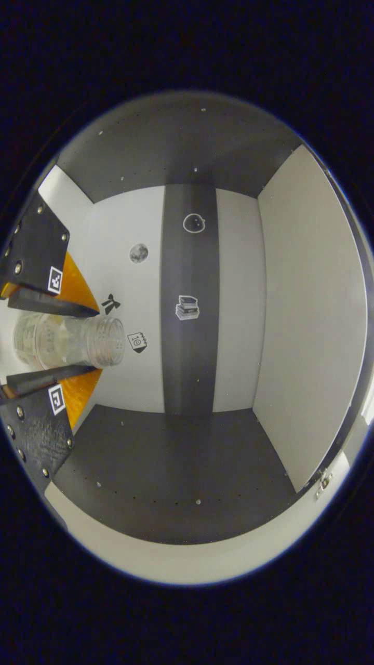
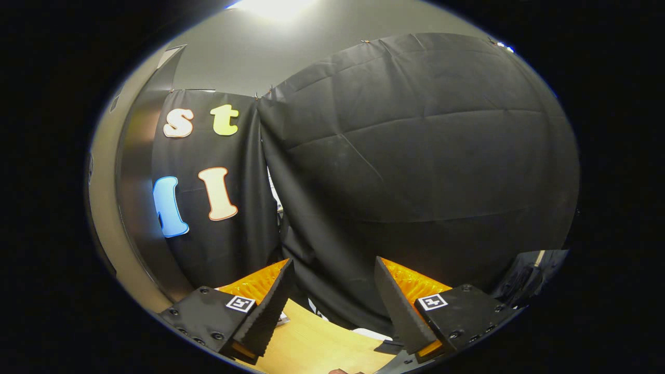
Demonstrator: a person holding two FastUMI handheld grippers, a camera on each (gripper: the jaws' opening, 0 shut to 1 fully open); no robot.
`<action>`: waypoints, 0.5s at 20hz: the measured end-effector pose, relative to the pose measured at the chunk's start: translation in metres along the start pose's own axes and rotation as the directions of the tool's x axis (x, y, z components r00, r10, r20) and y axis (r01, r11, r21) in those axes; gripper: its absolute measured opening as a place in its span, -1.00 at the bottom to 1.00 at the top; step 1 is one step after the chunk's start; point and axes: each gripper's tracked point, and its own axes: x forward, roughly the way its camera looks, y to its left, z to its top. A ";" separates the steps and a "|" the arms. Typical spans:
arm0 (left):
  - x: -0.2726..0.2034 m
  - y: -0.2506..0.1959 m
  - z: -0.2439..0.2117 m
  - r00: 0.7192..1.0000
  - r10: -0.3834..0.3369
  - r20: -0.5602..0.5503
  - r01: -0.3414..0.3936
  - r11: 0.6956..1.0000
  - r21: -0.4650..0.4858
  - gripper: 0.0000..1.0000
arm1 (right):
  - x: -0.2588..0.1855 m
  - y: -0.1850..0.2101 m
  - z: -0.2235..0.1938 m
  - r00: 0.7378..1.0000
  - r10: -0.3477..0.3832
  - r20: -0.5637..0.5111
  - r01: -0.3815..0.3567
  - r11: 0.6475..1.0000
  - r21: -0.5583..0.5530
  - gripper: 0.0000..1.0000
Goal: Grasp the bottle in the cabinet with the left hand and place it on the coaster, then close the right door with the right hand and the left door with the left hand.
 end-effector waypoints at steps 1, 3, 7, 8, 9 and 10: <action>0.002 0.001 -0.001 1.000 0.008 0.000 -0.008 1.000 -0.006 0.05 | 0.002 0.001 0.000 1.000 0.004 -0.002 -0.004 1.000 0.000 0.84; -0.001 0.001 -0.002 1.000 0.001 -0.005 -0.002 0.999 -0.035 -0.12 | 0.005 0.004 -0.001 1.000 0.018 -0.005 -0.018 1.000 -0.004 0.84; -0.015 0.007 0.005 1.000 -0.007 -0.002 0.007 0.997 -0.080 -0.46 | 0.008 0.015 -0.001 0.999 0.050 -0.006 -0.050 0.999 -0.016 0.95; -0.020 0.007 0.010 1.000 -0.016 0.006 0.017 0.997 -0.080 -0.16 | 0.008 0.017 -0.001 0.998 0.057 -0.005 -0.057 0.998 -0.018 0.84; -0.026 0.007 0.016 1.000 -0.025 0.016 0.026 0.996 -0.080 -0.46 | 0.007 0.019 -0.001 0.998 0.063 -0.004 -0.063 0.998 -0.020 0.84; -0.032 0.006 0.024 0.999 -0.034 0.026 0.036 0.997 -0.074 -0.46 | 0.006 0.020 -0.001 0.998 0.068 -0.002 -0.068 0.997 -0.022 0.84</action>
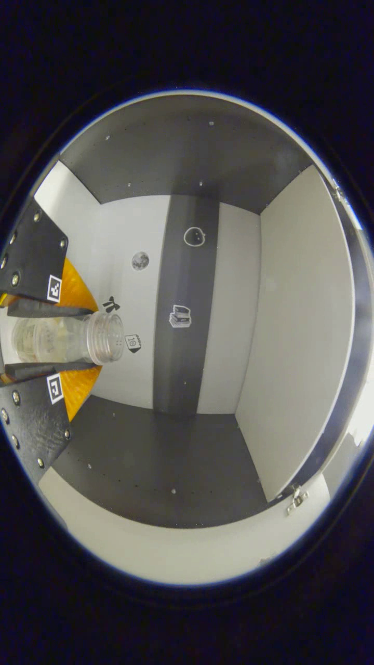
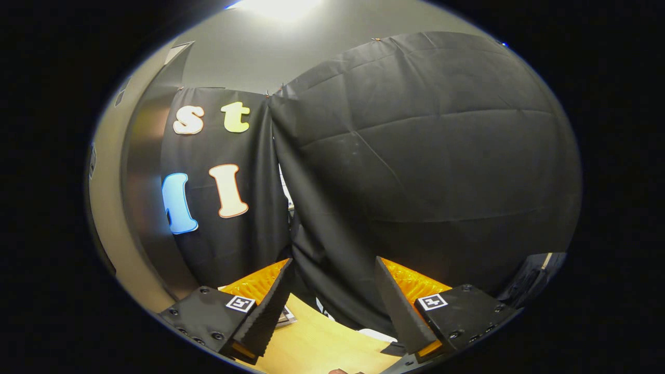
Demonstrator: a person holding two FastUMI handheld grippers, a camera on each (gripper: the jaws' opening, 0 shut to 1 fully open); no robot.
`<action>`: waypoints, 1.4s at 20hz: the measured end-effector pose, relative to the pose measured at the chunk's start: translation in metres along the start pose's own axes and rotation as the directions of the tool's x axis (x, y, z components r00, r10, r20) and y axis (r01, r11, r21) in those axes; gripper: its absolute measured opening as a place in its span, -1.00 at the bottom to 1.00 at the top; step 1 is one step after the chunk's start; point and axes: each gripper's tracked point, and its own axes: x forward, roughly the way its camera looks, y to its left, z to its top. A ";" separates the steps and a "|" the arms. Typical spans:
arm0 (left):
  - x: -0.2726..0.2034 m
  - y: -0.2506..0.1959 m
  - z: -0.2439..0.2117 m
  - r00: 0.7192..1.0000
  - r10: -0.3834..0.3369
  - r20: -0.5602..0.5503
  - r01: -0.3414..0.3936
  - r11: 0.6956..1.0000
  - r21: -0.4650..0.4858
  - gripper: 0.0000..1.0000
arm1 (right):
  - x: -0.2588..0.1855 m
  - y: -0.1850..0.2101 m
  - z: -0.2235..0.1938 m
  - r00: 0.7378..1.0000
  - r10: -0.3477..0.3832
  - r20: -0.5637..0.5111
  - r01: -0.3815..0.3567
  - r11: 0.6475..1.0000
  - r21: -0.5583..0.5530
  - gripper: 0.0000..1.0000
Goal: Grasp the bottle in the cabinet with the left hand and place it on the coaster, then close the right door with the right hand and the left door with the left hand.
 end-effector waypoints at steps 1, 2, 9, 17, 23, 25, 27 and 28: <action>-0.007 -0.001 0.006 1.000 -0.010 0.009 0.010 1.000 0.007 -0.46 | -0.001 0.001 -0.001 1.000 0.004 0.001 -0.004 1.000 -0.001 0.84; -0.014 -0.003 0.013 1.000 -0.019 0.017 0.018 1.000 0.011 -0.46 | -0.003 0.002 0.000 1.000 0.006 0.003 -0.006 1.000 0.000 0.95; -0.072 -0.021 0.024 0.990 -0.130 0.060 0.133 0.990 -0.043 -0.36 | -0.020 0.005 0.007 1.000 0.018 0.023 -0.018 1.000 -0.003 0.84; -0.128 -0.026 -0.011 0.979 -0.204 -0.002 0.204 0.976 -0.074 -0.16 | -0.047 0.005 0.022 0.998 0.038 0.050 -0.035 0.998 -0.047 0.84; -0.155 -0.016 -0.042 0.974 -0.221 -0.043 0.215 0.970 -0.117 -0.31 | -0.072 0.003 0.022 0.999 0.030 0.041 -0.028 0.999 -0.043 0.84; -0.163 -0.017 -0.057 0.969 -0.238 -0.060 0.228 0.963 -0.143 -0.31 | -0.079 0.005 0.020 0.999 0.029 0.032 -0.028 0.999 -0.038 0.84; -0.169 -0.017 -0.078 0.964 -0.252 -0.079 0.238 0.959 -0.151 -0.31 | -0.086 0.007 0.016 0.999 0.027 0.024 -0.026 0.999 -0.042 0.84; -0.172 -0.017 -0.091 0.961 -0.261 -0.094 0.246 0.958 -0.147 -0.31 | -0.092 0.008 0.015 0.999 0.026 0.022 -0.025 0.999 -0.044 0.84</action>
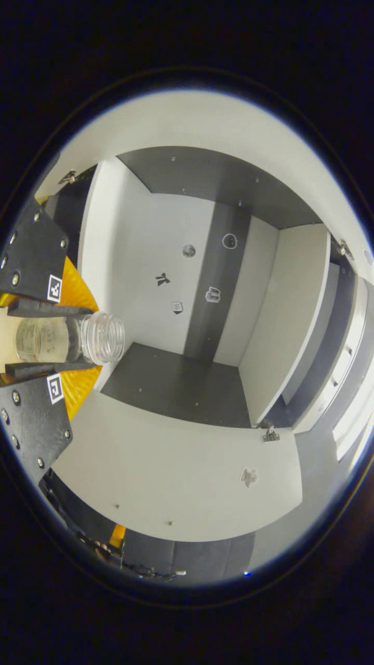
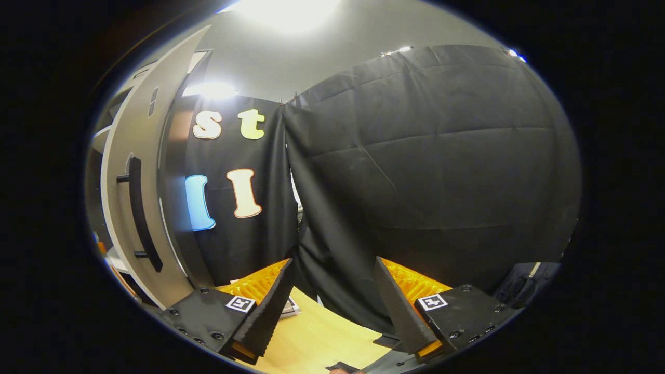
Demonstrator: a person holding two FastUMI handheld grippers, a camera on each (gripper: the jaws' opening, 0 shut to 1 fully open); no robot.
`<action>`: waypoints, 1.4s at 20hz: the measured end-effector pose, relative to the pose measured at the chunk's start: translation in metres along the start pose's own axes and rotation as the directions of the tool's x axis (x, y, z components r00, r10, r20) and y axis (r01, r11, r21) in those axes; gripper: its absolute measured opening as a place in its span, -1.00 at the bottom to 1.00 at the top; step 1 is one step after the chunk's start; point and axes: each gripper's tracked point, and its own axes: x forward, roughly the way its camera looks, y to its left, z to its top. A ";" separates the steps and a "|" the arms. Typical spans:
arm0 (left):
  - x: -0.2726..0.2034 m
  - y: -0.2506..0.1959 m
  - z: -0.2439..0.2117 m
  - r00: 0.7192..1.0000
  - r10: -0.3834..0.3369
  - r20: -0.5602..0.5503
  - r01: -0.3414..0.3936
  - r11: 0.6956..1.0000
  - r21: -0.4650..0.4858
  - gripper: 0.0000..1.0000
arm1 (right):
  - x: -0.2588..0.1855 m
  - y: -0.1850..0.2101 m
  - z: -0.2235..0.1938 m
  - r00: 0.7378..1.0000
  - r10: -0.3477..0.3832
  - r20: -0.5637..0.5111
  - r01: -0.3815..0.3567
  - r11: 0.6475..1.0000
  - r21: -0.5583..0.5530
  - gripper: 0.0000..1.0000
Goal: Grasp the bottle in the cabinet with the left hand and place it on the coaster, then close the right door with the right hand and the left door with the left hand.
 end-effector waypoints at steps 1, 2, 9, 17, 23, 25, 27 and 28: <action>-0.001 -0.001 -0.013 1.000 -0.016 -0.020 0.016 1.000 0.007 -0.23 | -0.004 0.002 -0.001 1.000 -0.001 -0.003 0.001 1.000 -0.002 0.84; -0.001 0.000 -0.028 0.999 -0.028 -0.044 0.028 1.000 0.011 -0.29 | -0.010 0.005 -0.001 1.000 0.000 -0.005 0.000 1.000 -0.002 0.84; -0.018 0.002 -0.107 0.992 -0.065 -0.105 0.062 0.998 -0.030 -0.29 | -0.043 0.019 -0.004 1.000 0.012 -0.022 -0.012 1.000 -0.020 0.84; -0.043 -0.018 -0.196 0.984 -0.094 -0.153 0.093 0.996 -0.013 -0.16 | -0.078 0.006 -0.009 0.999 -0.006 -0.044 0.005 1.000 -0.030 0.84; -0.053 -0.031 -0.244 0.976 -0.096 -0.197 0.105 0.994 0.034 -0.28 | -0.091 0.005 -0.014 0.998 0.004 -0.063 -0.006 0.999 -0.034 0.84; -0.055 -0.034 -0.255 0.972 -0.102 -0.210 0.115 0.992 0.052 -0.28 | -0.094 0.004 -0.016 0.998 0.001 -0.070 -0.003 1.000 -0.026 0.84; -0.057 -0.038 -0.260 0.972 -0.111 -0.205 0.128 0.989 0.071 -0.27 | -0.098 0.001 -0.019 0.997 -0.006 -0.074 0.003 0.999 -0.039 0.84; -0.058 -0.039 -0.262 0.973 -0.115 -0.202 0.135 0.987 0.086 -0.31 | -0.099 0.001 -0.019 0.997 -0.010 -0.078 0.006 0.999 -0.047 0.83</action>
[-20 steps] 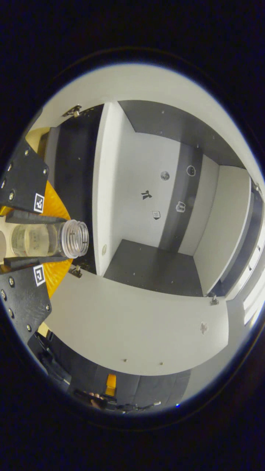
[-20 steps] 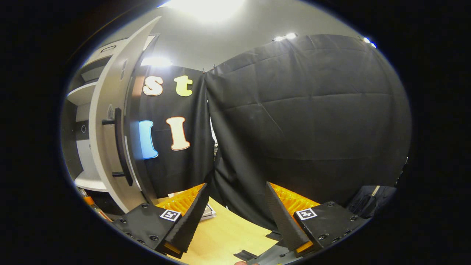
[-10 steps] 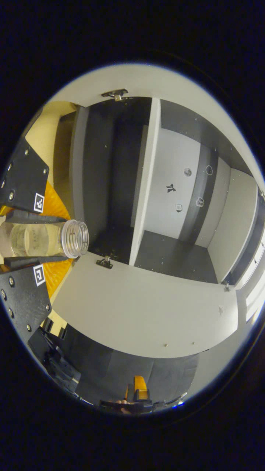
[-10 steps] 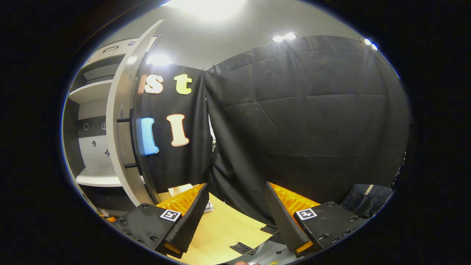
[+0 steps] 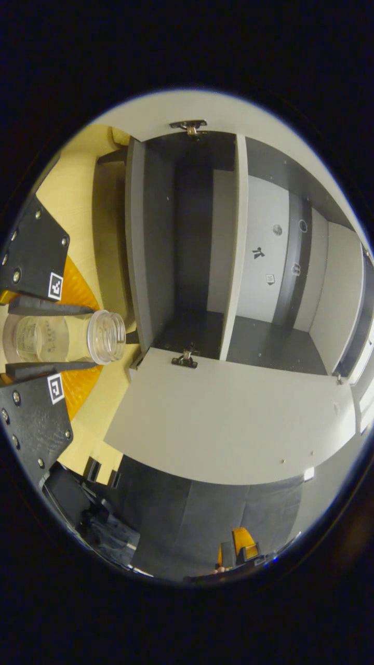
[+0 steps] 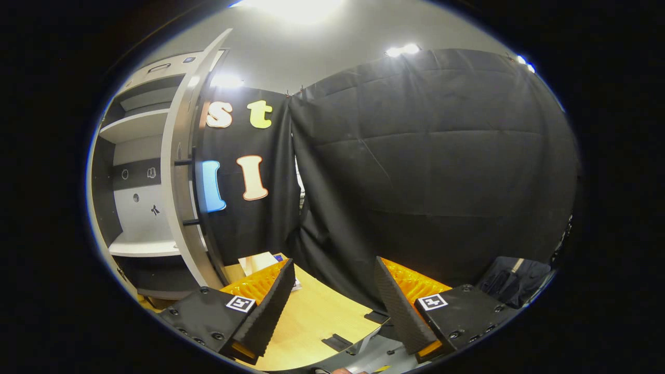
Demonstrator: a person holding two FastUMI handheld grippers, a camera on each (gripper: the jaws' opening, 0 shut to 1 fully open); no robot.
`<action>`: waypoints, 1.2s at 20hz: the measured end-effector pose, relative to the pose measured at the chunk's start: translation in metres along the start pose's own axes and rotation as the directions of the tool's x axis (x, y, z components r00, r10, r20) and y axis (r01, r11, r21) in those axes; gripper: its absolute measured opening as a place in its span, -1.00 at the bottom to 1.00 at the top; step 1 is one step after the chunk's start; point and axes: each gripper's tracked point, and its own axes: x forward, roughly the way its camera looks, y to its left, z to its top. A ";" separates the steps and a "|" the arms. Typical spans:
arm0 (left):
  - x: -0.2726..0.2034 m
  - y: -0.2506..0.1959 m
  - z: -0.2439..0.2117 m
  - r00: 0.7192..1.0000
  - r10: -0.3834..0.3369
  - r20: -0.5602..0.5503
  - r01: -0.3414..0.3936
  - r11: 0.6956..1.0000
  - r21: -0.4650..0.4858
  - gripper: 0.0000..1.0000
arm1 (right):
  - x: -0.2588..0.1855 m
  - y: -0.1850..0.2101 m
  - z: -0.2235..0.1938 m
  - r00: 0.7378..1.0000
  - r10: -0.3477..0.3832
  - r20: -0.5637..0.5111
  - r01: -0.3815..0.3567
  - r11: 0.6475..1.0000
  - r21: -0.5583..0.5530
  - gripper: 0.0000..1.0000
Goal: Grasp the bottle in the cabinet with the left hand and place it on the coaster, then close the right door with the right hand and the left door with the left hand.
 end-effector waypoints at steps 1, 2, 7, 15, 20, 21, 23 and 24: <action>0.000 -0.001 -0.004 1.000 -0.003 -0.004 0.003 1.000 0.017 -0.36 | 0.001 0.001 -0.002 1.000 0.000 -0.006 0.000 1.000 -0.003 0.83; 0.001 -0.001 -0.009 1.000 0.001 -0.015 -0.001 1.000 0.032 -0.24 | -0.001 0.003 -0.003 1.000 0.003 -0.010 -0.003 1.000 -0.002 0.84; -0.008 -0.006 -0.020 1.000 -0.002 -0.025 0.003 0.999 0.048 -0.06 | -0.001 0.017 -0.003 1.000 0.020 -0.019 -0.020 1.000 -0.013 0.96; -0.022 -0.015 -0.023 0.997 -0.035 -0.064 0.039 0.998 0.059 -0.05 | -0.004 0.026 -0.011 0.998 0.029 -0.062 -0.028 0.999 0.017 0.96; -0.034 -0.012 -0.027 0.996 -0.013 -0.090 0.015 1.000 0.021 0.61 | -0.009 0.038 -0.007 0.997 0.048 -0.064 -0.048 0.999 -0.004 0.96; -0.038 -0.011 -0.024 0.996 -0.006 -0.093 0.007 1.000 0.014 0.90 | -0.008 0.039 -0.006 0.997 0.052 -0.063 -0.053 0.999 -0.010 0.96; -0.050 -0.016 -0.015 0.996 -0.016 -0.091 0.016 1.000 0.000 0.78 | -0.003 0.042 -0.001 0.996 0.065 -0.056 -0.065 0.998 -0.014 0.96; -0.061 -0.012 -0.009 0.996 -0.002 -0.087 0.003 1.000 0.008 0.78 | 0.002 0.043 0.002 0.996 0.071 -0.052 -0.072 0.997 -0.012 0.96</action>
